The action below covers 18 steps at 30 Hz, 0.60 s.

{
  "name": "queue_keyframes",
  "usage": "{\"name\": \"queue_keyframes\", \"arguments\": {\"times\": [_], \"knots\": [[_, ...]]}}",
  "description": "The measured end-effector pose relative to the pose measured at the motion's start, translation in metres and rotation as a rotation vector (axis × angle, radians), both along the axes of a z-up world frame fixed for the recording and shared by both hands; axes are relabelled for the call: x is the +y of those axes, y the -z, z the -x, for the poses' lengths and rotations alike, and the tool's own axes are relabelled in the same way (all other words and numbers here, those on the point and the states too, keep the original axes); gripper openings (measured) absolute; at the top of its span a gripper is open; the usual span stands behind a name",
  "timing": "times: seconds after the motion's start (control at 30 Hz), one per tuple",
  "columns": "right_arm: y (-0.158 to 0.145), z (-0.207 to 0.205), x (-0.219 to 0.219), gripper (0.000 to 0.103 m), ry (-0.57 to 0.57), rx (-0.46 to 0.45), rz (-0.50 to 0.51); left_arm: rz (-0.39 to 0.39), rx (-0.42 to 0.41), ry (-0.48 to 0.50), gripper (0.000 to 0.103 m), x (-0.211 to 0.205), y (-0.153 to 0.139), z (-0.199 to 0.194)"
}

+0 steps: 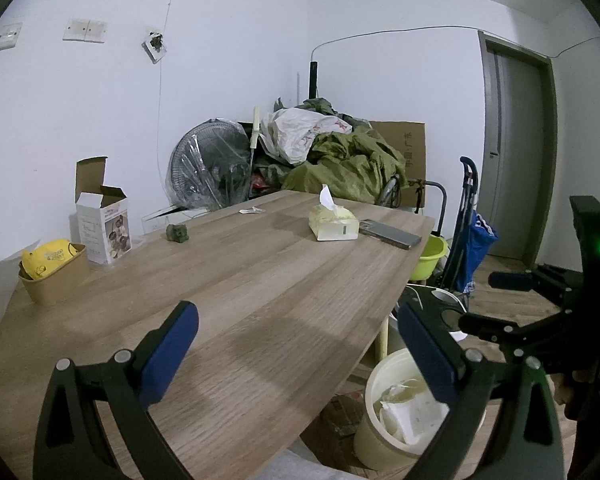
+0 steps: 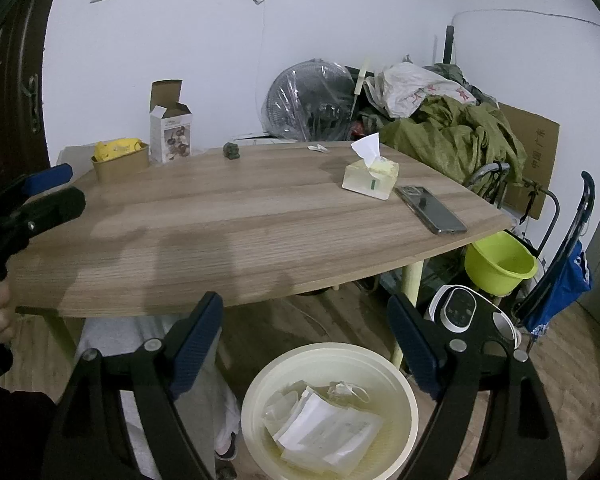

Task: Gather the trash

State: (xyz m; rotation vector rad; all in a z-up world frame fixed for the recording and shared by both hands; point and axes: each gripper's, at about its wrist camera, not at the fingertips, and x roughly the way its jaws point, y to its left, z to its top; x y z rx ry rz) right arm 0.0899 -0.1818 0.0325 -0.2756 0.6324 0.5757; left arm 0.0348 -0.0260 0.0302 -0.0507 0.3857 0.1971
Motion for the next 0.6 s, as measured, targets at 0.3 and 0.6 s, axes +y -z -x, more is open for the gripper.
{"name": "queue_keyframes", "arguments": {"times": [0.3,0.6], "knots": [[-0.0001,0.0006,-0.0007,0.083,0.003,-0.001,-0.001,0.002,0.000,-0.001,0.100,-0.0011,-0.0003,0.0005],[0.0003,0.0011,-0.0006,0.083,0.008,-0.001,-0.002,0.001,0.003,0.006,0.100,-0.0066,-0.0023,-0.0004]]}}
